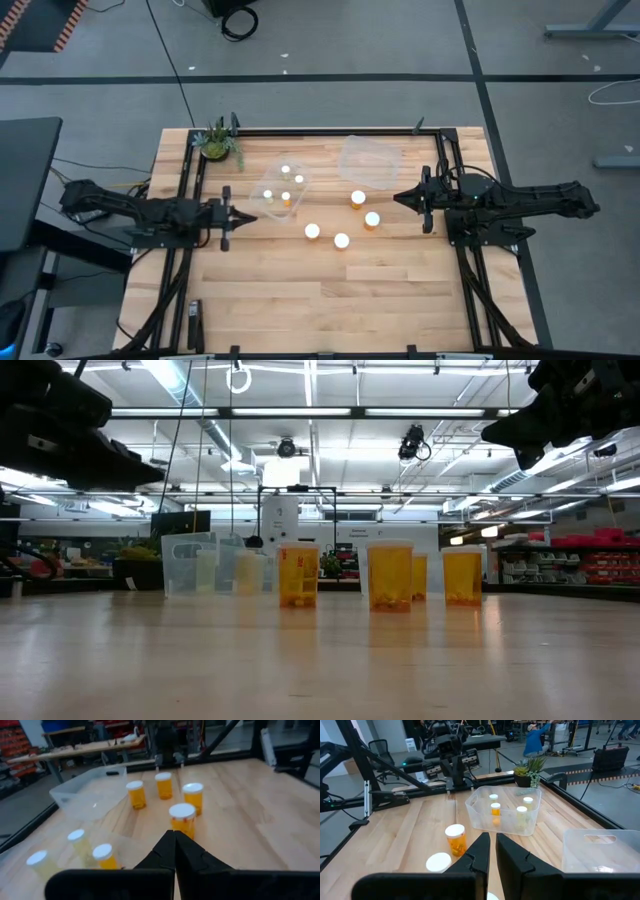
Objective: Pick and place medicine bottles into bin by pill shape (circle, oval)
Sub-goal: Put the large orange pill bottle into the right transparent bin
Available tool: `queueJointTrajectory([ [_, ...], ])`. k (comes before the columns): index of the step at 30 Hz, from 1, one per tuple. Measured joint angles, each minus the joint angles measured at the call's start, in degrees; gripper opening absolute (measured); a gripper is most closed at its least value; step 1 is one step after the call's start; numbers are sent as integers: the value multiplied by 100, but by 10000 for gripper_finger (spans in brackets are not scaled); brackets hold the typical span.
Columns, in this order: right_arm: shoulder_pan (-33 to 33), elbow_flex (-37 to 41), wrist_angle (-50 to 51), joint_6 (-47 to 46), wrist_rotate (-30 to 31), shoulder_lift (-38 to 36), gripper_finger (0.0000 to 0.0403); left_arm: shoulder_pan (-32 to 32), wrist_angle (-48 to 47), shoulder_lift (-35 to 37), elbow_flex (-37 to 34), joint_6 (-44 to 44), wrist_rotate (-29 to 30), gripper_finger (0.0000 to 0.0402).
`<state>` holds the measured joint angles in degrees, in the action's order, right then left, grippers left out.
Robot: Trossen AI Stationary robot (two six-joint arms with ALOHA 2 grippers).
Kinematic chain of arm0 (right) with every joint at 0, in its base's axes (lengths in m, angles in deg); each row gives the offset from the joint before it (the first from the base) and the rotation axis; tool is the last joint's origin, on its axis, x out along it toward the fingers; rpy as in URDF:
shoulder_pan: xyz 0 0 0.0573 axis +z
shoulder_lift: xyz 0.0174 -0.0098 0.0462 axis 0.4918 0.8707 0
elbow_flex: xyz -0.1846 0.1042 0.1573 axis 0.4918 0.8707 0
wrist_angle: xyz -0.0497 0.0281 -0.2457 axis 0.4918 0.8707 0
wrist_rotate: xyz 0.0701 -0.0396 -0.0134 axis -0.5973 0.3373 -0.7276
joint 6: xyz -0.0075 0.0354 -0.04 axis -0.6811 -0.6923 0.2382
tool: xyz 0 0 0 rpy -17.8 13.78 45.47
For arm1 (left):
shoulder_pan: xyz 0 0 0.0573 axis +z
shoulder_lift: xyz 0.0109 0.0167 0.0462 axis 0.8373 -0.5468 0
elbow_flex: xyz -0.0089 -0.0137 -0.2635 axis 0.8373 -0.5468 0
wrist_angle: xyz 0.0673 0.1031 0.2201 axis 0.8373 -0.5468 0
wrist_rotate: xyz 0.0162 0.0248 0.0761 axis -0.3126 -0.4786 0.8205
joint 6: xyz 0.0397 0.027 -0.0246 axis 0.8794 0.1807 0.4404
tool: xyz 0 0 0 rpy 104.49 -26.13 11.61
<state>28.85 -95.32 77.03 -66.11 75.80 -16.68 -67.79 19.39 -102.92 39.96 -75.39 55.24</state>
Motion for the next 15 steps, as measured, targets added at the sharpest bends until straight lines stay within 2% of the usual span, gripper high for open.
queueJointTrajectory([
  [7, -1, 0, 0, -68, 0, -1, 37, -133, -278, 365, -2, 148, 20, 4],
  [15, -2, 0, -125, -55, 1, -2, 37, -133, -281, 376, -4, 148, 20, 43],
])
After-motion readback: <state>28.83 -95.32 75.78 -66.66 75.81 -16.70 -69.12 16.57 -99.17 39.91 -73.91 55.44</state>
